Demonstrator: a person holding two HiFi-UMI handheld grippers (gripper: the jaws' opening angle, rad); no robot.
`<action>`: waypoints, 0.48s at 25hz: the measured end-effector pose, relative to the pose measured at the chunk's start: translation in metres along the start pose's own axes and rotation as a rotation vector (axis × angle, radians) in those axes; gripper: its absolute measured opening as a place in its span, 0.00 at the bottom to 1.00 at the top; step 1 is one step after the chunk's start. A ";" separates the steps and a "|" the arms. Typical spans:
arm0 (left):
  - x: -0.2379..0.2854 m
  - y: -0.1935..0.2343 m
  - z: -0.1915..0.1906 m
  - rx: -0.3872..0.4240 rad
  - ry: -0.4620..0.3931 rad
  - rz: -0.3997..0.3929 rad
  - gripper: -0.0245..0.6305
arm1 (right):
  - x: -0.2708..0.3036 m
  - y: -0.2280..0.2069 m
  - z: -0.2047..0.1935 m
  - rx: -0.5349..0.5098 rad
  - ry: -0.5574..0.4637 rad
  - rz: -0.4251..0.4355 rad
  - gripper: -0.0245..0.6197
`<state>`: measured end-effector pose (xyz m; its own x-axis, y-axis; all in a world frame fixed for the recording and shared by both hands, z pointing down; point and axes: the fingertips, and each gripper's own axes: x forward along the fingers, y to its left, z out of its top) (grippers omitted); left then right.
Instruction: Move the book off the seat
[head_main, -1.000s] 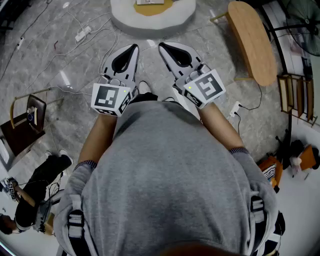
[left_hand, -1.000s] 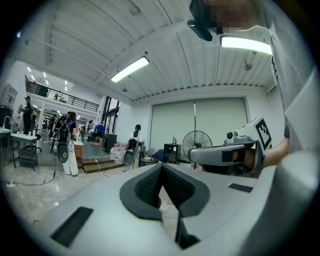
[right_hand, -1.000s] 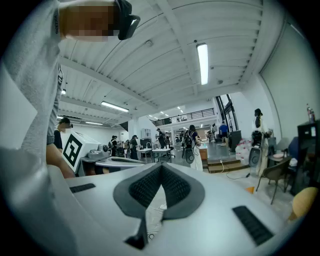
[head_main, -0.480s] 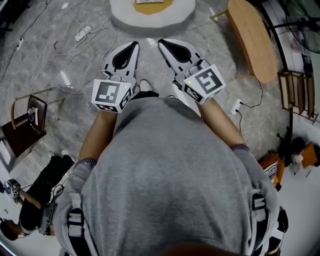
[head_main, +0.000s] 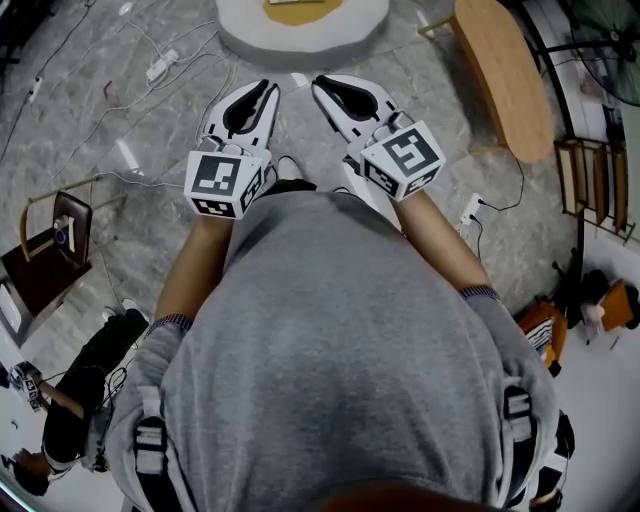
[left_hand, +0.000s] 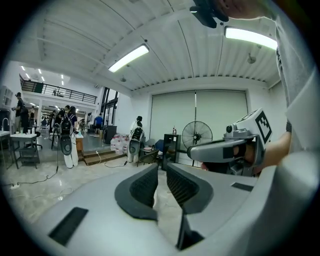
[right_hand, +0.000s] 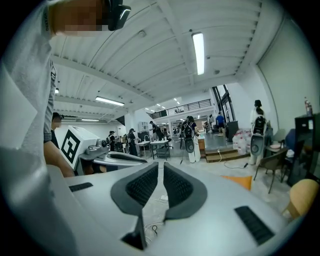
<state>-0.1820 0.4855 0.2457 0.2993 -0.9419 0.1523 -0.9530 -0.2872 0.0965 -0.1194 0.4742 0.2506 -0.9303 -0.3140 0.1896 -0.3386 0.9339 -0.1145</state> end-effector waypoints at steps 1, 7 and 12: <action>0.002 0.001 -0.003 -0.004 0.011 -0.002 0.15 | 0.002 -0.002 -0.003 0.006 0.016 -0.001 0.12; 0.012 0.018 -0.019 -0.042 0.071 0.009 0.37 | 0.016 -0.016 -0.017 0.027 0.093 -0.029 0.30; 0.016 0.041 -0.027 -0.072 0.085 0.025 0.46 | 0.033 -0.023 -0.027 0.024 0.143 -0.039 0.41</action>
<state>-0.2149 0.4630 0.2787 0.2817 -0.9294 0.2385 -0.9552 -0.2481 0.1614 -0.1386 0.4465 0.2859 -0.8872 -0.3210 0.3315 -0.3791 0.9166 -0.1269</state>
